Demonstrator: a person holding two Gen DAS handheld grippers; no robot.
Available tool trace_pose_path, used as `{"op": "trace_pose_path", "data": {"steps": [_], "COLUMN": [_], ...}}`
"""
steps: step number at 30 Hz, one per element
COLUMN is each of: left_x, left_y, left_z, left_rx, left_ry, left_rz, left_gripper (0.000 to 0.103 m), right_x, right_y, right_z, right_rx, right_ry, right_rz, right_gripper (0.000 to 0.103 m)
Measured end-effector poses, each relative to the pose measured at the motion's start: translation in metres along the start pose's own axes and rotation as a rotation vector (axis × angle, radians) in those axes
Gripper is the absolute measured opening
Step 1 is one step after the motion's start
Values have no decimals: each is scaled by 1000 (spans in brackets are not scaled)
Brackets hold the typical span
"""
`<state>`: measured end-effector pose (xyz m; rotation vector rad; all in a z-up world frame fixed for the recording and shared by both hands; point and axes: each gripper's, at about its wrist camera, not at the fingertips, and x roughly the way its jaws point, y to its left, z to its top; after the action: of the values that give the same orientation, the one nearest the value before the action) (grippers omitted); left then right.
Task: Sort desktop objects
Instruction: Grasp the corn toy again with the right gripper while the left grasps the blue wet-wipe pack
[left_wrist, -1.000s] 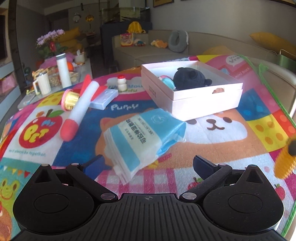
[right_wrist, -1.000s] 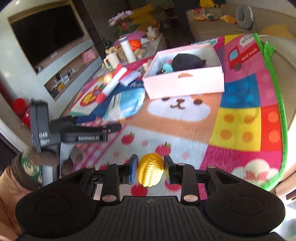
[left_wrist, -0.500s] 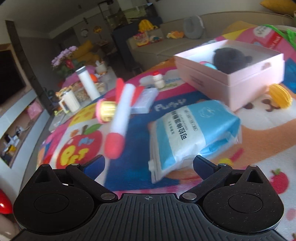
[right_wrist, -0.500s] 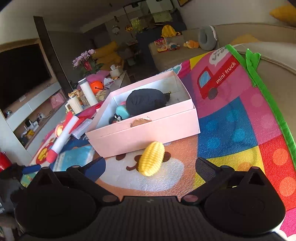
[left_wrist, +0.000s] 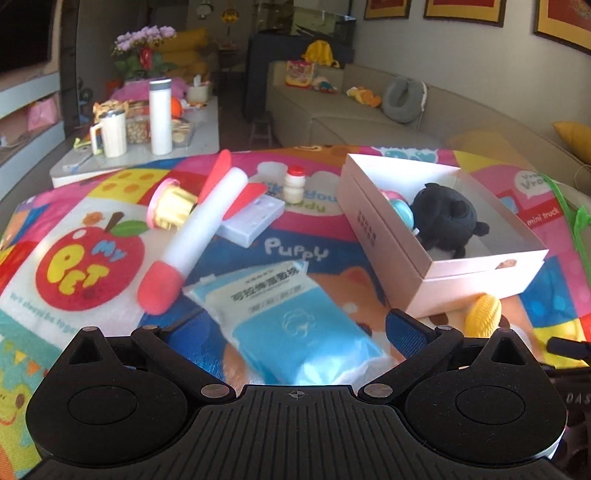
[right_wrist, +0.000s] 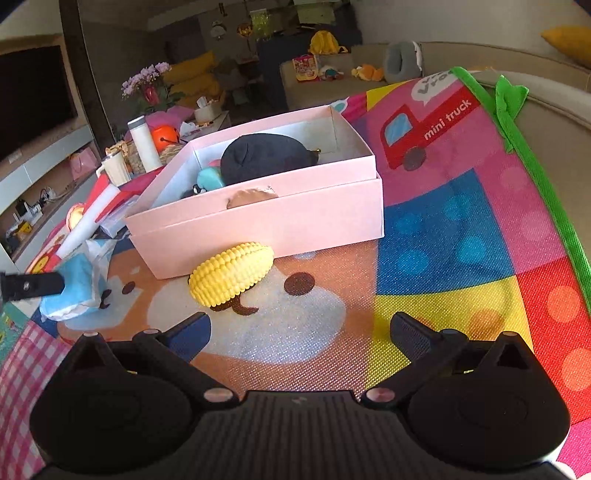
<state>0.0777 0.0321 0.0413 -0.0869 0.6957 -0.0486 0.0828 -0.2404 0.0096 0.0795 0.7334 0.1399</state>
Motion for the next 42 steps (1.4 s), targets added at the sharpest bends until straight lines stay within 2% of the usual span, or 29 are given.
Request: {"op": "trace_pose_path", "data": {"steps": [3, 4, 8, 9, 10, 11, 12, 15, 18, 21, 23, 25, 27, 29, 34, 37, 39, 40, 41, 42], "left_x": [23, 25, 19, 16, 15, 15, 14, 6, -9, -29, -38, -41, -40, -38, -37, -37, -37, -37, -37, -37], "left_y": [-11, -11, -1, 1, 3, 4, 6, 7, 2, -9, -15, -16, -15, -12, -15, -15, -13, -12, -12, -12], "left_z": [0, -3, -14, -16, -18, -20, -21, -29, -41, -59, -70, -78, -80, -78, -80, -80, -80, -80, -80, -80], "left_rx": [82, 93, 84, 89, 93, 92, 85, 94, 118, 164, 186, 180, 163, 140, 158, 157, 146, 144, 143, 144], "left_ry": [-21, -21, -12, -15, -12, 0, 8, -8, -6, 9, 7, 13, 10, 15, 18, 18, 15, 14, 14, 15], "left_rz": [128, 143, 104, 102, 96, 88, 79, 61, -2, -103, -133, -140, -126, -130, -117, -119, -126, -128, -128, -128], "left_gripper": [103, 103, 102, 95, 76, 67, 64, 61, 60, 61, 65, 88, 96, 98, 101, 102, 102, 102, 102, 102], "right_x": [5, 6, 4, 4, 4, 4, 4, 2, 0, 0, 0, 1, 0, -1, 2, 16, 28, 34, 40, 43], "right_y": [14, 17, 12, 13, 14, 14, 14, 13, 12, 12, 12, 13, 13, 12, 23, 38, 46, 49, 52, 54], "right_z": [0, -1, 0, 0, 1, 1, 1, 0, -1, -1, 0, 0, 1, 3, 18, 29, 37, 40, 43, 44], "right_rx": [-88, -110, -103, -106, -110, -111, -109, -107, -106, -107, -105, -106, -105, -83, -148, -187, -196, -198, -199, -197], "right_ry": [32, 35, 43, 46, 48, 49, 48, 42, 39, 38, 39, 39, 39, 16, -9, 11, 28, 41, 58, 68], "right_rz": [-63, -78, -58, -60, -64, -64, -62, -53, -45, -46, -45, -48, -60, -94, 0, 26, 34, 38, 41, 38], "right_gripper": [103, 103, 103, 103, 103, 103, 103, 103, 103, 103, 103, 103, 103, 103, 98, 93, 88, 82, 70, 67]}}
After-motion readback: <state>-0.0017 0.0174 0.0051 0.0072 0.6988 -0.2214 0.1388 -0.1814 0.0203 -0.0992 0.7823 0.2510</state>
